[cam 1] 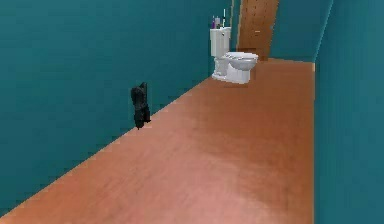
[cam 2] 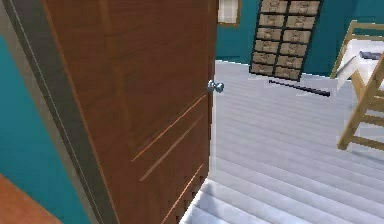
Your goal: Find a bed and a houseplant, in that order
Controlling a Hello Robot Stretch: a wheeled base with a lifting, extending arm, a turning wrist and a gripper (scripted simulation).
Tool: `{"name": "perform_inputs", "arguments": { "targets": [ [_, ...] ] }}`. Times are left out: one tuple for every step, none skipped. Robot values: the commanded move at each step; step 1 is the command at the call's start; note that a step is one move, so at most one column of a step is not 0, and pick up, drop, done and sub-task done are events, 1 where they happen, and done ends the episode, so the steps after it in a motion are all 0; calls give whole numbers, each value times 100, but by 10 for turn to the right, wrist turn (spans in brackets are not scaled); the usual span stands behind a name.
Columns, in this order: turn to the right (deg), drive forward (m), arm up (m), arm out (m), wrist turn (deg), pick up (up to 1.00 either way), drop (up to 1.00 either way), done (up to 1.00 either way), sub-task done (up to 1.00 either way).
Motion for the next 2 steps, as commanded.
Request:
{"name": "perform_inputs", "arguments": {
  "targets": [
    [90, 0, 0, 0, 0, 0, 0, 0, 0],
    [0, 30, 0, 0, 0, 0, 0, 0, 0]
  ]
}}
